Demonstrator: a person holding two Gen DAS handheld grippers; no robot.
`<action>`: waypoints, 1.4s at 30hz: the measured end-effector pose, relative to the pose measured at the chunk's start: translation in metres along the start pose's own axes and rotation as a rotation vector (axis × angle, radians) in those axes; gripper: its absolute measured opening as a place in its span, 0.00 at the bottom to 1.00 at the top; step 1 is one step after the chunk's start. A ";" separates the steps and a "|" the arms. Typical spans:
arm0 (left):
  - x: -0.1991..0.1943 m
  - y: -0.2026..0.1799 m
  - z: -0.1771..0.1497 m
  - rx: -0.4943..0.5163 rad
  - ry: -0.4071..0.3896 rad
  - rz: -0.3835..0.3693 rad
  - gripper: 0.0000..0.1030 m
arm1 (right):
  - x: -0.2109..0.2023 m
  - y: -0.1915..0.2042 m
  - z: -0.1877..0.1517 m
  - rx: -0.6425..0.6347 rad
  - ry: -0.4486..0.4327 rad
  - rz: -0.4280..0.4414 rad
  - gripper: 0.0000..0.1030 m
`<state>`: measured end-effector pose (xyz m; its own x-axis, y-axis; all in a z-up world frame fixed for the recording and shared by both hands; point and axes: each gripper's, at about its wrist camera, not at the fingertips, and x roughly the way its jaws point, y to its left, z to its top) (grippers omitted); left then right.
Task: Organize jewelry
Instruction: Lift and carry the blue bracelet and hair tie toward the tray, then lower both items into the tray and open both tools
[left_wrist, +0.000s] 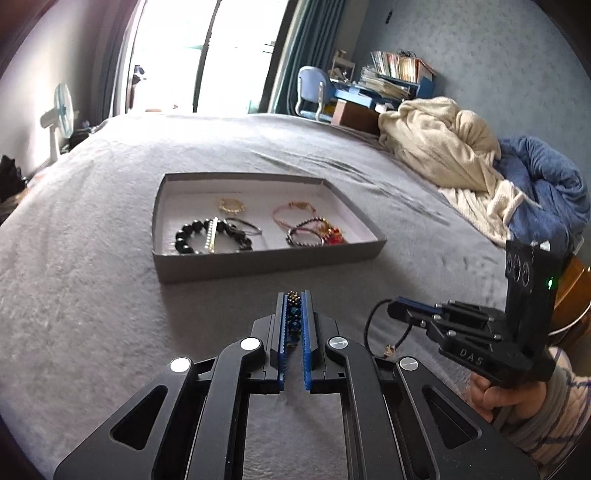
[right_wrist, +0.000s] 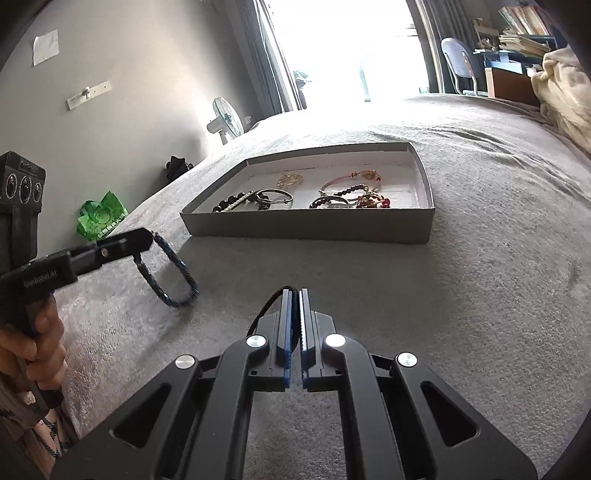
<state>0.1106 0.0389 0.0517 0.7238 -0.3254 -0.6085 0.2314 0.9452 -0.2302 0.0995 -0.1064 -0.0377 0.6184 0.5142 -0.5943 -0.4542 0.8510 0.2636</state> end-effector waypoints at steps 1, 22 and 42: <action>-0.001 0.001 0.002 -0.002 -0.002 0.002 0.07 | 0.000 0.000 0.001 -0.002 -0.001 0.000 0.03; 0.006 0.011 0.076 0.040 -0.073 0.020 0.07 | 0.004 -0.003 0.074 -0.076 -0.070 -0.033 0.03; 0.084 0.007 0.106 0.043 -0.006 -0.028 0.07 | 0.079 -0.010 0.125 -0.047 -0.013 -0.010 0.03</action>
<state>0.2424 0.0208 0.0796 0.7205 -0.3520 -0.5975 0.2797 0.9359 -0.2142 0.2325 -0.0611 0.0076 0.6310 0.5074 -0.5868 -0.4776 0.8502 0.2215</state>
